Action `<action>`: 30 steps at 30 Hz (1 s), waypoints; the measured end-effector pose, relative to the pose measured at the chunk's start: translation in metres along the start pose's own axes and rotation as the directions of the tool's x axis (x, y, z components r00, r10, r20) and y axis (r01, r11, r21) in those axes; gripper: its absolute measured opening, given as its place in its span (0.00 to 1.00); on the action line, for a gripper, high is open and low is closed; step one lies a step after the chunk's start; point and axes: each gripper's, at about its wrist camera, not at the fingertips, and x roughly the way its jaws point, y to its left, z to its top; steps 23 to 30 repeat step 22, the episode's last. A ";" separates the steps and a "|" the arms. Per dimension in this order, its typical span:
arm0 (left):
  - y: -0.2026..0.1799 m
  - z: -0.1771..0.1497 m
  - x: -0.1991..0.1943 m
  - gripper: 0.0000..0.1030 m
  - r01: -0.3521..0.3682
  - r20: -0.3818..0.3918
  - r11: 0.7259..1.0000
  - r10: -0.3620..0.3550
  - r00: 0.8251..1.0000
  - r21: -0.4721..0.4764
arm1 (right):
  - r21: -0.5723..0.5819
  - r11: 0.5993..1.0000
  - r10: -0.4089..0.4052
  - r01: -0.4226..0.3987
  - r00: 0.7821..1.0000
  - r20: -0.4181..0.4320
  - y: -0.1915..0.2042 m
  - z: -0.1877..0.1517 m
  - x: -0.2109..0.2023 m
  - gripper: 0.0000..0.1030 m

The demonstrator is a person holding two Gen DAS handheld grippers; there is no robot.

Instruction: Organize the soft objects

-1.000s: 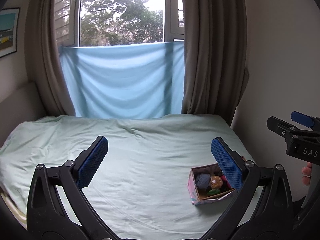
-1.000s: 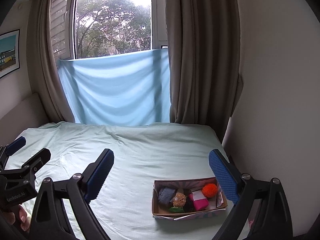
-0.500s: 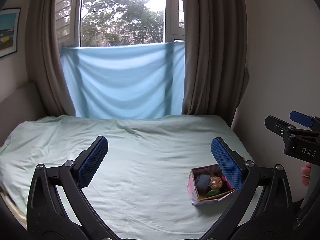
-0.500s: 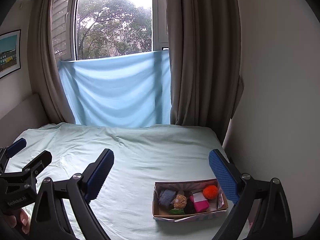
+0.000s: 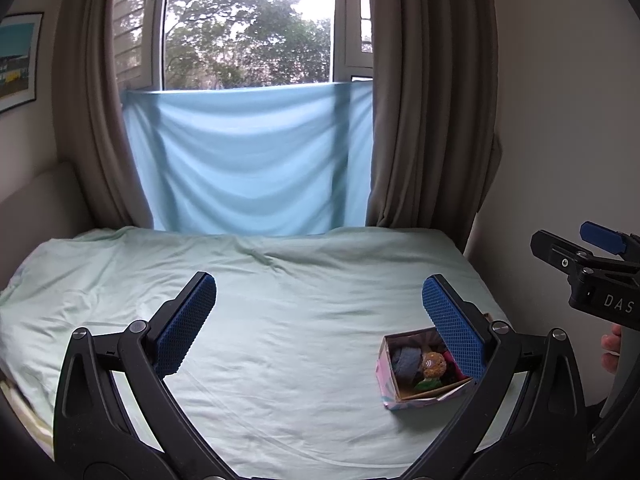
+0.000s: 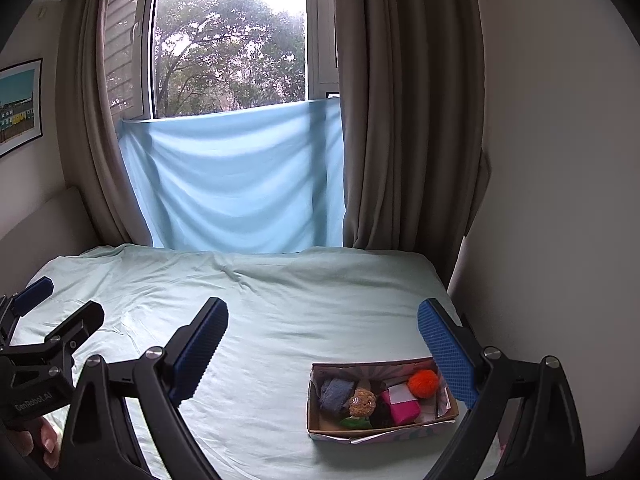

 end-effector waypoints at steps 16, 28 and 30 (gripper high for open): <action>0.000 0.001 0.005 1.00 -0.027 0.036 1.000 0.027 0.999 0.005 | -0.002 1.000 0.007 -0.007 1.000 -0.009 0.001 0.002 0.005 0.92; 0.000 0.000 0.014 1.00 -0.065 0.040 0.998 0.065 0.997 0.009 | -0.004 1.000 0.011 -0.011 0.999 -0.036 0.001 0.004 0.019 0.92; 0.000 0.000 0.014 1.00 -0.065 0.040 0.998 0.065 0.997 0.009 | -0.004 1.000 0.011 -0.011 0.999 -0.036 0.001 0.004 0.019 0.92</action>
